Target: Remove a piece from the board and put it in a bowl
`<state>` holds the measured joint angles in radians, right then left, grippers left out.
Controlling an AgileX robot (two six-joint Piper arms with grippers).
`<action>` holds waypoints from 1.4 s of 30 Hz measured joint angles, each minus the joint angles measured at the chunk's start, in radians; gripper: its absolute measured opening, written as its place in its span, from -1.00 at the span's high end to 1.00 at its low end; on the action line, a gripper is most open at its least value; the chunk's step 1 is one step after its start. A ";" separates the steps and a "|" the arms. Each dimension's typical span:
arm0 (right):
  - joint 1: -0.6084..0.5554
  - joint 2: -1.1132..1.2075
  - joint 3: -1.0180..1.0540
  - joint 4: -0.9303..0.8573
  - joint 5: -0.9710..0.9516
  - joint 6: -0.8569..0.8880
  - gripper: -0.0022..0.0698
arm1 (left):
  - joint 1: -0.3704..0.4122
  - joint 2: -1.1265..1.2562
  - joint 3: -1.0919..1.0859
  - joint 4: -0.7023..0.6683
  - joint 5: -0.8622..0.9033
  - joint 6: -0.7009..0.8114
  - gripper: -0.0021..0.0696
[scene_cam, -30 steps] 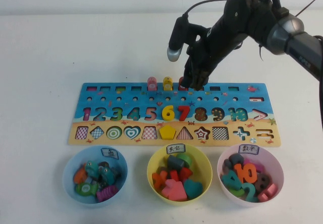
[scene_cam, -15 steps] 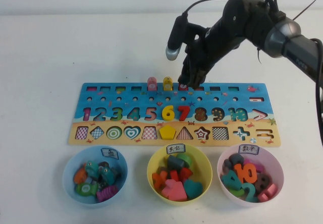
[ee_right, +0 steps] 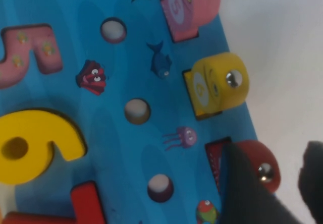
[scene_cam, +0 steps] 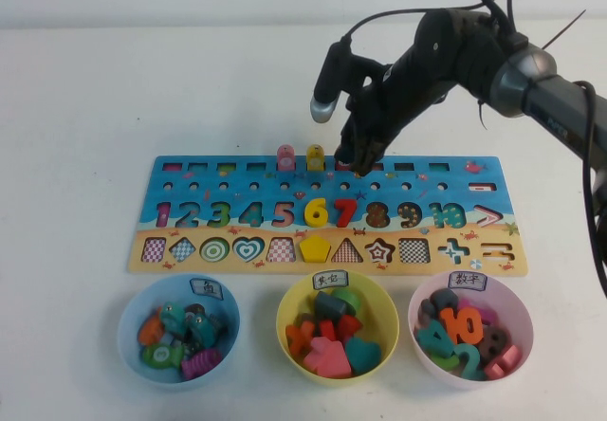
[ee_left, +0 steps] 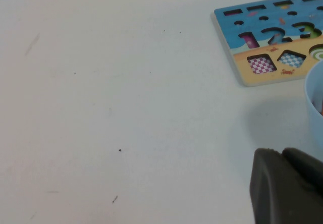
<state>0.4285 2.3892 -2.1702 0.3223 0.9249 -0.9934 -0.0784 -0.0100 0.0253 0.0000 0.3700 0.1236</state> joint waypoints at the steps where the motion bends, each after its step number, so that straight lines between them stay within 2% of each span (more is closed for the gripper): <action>1: 0.000 0.000 0.000 0.000 0.000 0.000 0.26 | 0.000 0.000 0.000 0.000 0.000 0.000 0.96; 5: 0.000 0.000 0.000 0.012 -0.002 0.000 0.48 | 0.000 0.000 0.000 0.000 0.000 0.000 0.96; 8: 0.000 0.000 0.000 0.022 -0.002 0.000 0.54 | 0.000 0.000 0.000 0.000 0.000 0.000 0.96; 16: 0.000 0.000 0.000 0.026 -0.002 -0.002 0.57 | 0.000 0.000 0.000 0.000 0.000 0.000 0.96; 22: 0.000 0.000 0.000 0.026 -0.002 -0.014 0.66 | 0.000 0.000 0.000 0.000 0.000 0.000 0.96; 42: 0.001 0.000 -0.002 0.004 -0.004 -0.034 0.67 | 0.000 0.000 0.000 0.000 0.000 0.000 0.96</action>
<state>0.4291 2.3892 -2.1724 0.3264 0.9211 -1.0278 -0.0784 -0.0100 0.0253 0.0000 0.3700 0.1236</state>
